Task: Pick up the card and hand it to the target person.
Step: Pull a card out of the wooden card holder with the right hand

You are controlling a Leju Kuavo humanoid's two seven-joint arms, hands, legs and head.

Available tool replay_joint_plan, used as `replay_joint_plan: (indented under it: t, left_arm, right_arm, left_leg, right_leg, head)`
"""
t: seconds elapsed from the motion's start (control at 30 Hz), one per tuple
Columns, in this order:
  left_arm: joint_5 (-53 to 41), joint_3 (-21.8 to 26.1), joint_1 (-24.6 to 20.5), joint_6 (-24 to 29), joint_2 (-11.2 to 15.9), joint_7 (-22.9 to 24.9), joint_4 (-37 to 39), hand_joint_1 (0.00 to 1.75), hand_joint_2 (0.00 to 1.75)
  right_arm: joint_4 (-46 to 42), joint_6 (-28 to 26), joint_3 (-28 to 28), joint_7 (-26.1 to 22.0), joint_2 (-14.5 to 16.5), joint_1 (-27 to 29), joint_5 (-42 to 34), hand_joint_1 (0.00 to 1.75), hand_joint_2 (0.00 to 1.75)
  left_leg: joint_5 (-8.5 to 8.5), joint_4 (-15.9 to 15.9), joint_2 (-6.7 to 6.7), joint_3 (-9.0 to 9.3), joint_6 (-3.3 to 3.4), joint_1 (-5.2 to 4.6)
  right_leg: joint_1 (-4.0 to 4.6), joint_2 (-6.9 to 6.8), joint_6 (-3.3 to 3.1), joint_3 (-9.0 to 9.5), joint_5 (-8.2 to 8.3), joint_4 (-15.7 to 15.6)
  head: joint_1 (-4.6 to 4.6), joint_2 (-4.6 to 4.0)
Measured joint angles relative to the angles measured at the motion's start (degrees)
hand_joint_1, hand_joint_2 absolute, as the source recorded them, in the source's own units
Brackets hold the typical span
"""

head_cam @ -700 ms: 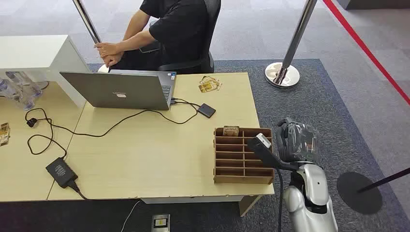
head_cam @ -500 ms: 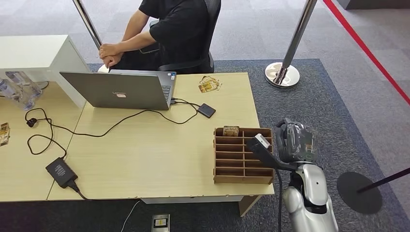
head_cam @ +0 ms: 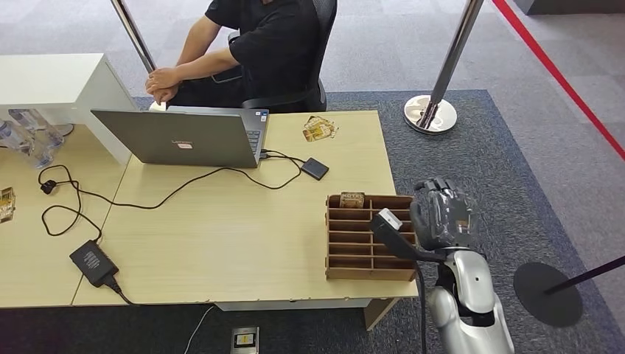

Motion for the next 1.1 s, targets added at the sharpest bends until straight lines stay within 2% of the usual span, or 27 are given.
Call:
replay_joint_plan:
  t: [0.2, 0.37, 0.67, 0.77, 0.9, 1.1]
  left_arm:
    - [0.0, 0.0, 0.0, 0.0, 0.0, 0.0, 0.0, 0.0, 0.0]
    - [0.0, 0.0, 0.0, 0.0, 0.0, 0.0, 0.0, 0.0, 0.0]
    - [-0.6, -0.3, 0.0, -0.7, 0.0, -0.1, 0.0, 0.0, 0.0]
    - [-0.8, -0.3, 0.0, -0.9, 0.0, -0.1, 0.0, 0.0, 0.0]
    - [-0.8, -0.4, 0.0, -1.0, 0.0, 0.0, 0.0, 0.0, 0.0]
    - [-1.0, -0.5, 0.0, -1.0, 0.0, 0.0, 0.0, 0.0, 0.0]
  right_arm:
    - [0.0, 0.5, 1.0, 0.0, -0.5, 0.0, 0.4, 1.23, 1.75]
    - [0.4, 1.0, 2.1, 0.0, -0.7, -0.6, 0.5, 1.27, 1.75]
    - [1.5, 1.6, 3.6, 0.2, -1.6, -1.4, 0.0, 1.2, 1.75]
    - [1.7, 1.6, 3.8, 0.3, -1.9, -1.4, -0.1, 1.08, 1.75]
    - [1.9, 1.8, 4.2, 0.5, -2.2, -1.5, -0.1, 0.81, 1.75]
    - [2.7, 2.1, 5.2, 0.5, -2.3, -2.2, -0.3, 0.88, 1.75]
  left_leg:
    - [0.0, 0.0, 0.0, 0.0, 0.0, 0.0]
    - [0.0, 0.0, 0.0, 0.0, 0.0, 0.0]
    - [0.0, 0.0, 0.0, 0.0, 0.0, 0.0]
    - [0.0, 0.0, 0.0, 0.0, 0.0, 0.0]
    - [0.0, 0.0, 0.0, -0.01, 0.0, 0.0]
    - [0.0, 0.0, 0.0, 0.0, 0.0, 0.0]
  right_leg:
    - [0.0, 0.0, 0.0, 0.0, 0.0, 0.0]
    - [0.0, 0.0, 0.0, 0.0, 0.0, 0.0]
    - [0.0, 0.0, 0.0, 0.0, 0.0, 0.0]
    - [0.0, 0.0, 0.0, 0.0, 0.0, 0.0]
    - [0.0, 0.0, 0.0, 0.0, 0.0, 0.0]
    - [0.0, 0.0, 0.0, 0.01, 0.0, 0.0]
  head:
    - [-0.01, 0.01]
    - [-0.01, 0.0]
    - [0.0, -0.01]
    - [-0.01, 0.0]
    - [0.0, 0.0]
    - [0.0, 0.01]
